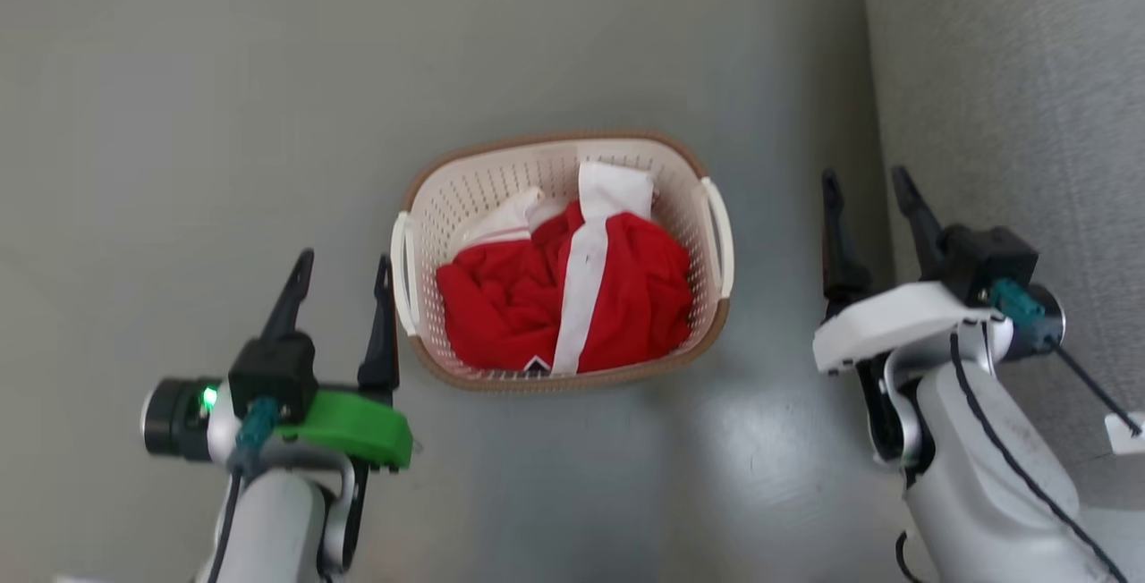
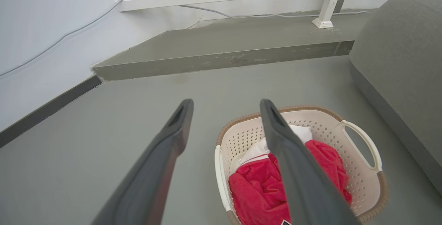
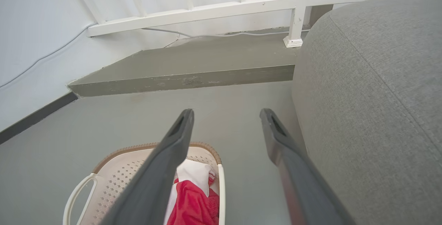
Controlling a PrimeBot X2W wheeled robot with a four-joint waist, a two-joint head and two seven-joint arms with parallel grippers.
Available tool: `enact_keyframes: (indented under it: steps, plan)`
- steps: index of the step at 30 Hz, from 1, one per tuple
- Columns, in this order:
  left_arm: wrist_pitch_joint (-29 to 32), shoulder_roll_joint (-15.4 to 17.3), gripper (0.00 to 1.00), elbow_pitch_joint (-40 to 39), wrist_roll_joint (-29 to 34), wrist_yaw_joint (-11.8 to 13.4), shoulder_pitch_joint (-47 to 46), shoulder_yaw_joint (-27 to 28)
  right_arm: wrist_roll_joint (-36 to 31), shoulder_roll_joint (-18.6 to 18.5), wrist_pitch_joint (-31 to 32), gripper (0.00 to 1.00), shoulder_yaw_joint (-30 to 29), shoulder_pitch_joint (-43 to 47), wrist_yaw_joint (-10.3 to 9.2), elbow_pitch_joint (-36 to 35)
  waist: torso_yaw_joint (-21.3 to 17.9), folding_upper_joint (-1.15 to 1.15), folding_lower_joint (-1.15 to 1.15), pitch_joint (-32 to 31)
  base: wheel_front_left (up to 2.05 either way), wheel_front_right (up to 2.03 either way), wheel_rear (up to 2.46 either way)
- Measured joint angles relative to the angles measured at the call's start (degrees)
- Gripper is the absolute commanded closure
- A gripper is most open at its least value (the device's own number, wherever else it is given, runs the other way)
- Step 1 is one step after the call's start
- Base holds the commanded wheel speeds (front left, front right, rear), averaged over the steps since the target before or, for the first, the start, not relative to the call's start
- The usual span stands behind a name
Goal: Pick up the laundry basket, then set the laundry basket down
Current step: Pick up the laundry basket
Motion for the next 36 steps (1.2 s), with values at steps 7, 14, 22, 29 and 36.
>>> enact_keyframes:
  steps: [7,14,22,29,36]
  plan:
    - [0.07,-0.23,0.00,3.68,-0.60,-0.13,-5.79,0.07,-0.34,-0.47,0.01,0.00,-0.67,-4.29,0.00,3.34,0.85,0.00,0.00,5.08,0.00,0.00,0.00]
    - [0.08,-0.57,0.00,8.04,-2.33,-0.13,-12.06,0.16,-0.43,-0.81,0.20,0.00,-1.27,-9.54,0.00,6.76,1.90,0.00,0.00,10.94,0.00,0.00,0.00]
    - [0.49,-0.92,0.00,12.76,-4.03,-0.13,-17.91,0.08,-0.69,-1.38,0.88,0.00,-1.72,-14.33,0.00,10.09,2.70,0.00,0.00,16.86,0.00,0.00,0.00]
    - [0.49,-1.18,0.00,15.69,-6.86,-0.13,-23.00,-1.62,-1.02,-1.65,1.85,0.00,-1.30,-18.14,0.07,12.39,3.28,0.00,0.01,22.00,0.00,0.00,0.00]
    - [0.47,-1.36,0.00,20.42,-7.86,-0.54,-26.63,-4.08,-1.38,-1.64,1.94,0.00,-0.14,-20.65,0.79,16.22,3.96,0.00,0.00,26.60,0.00,0.00,0.00]
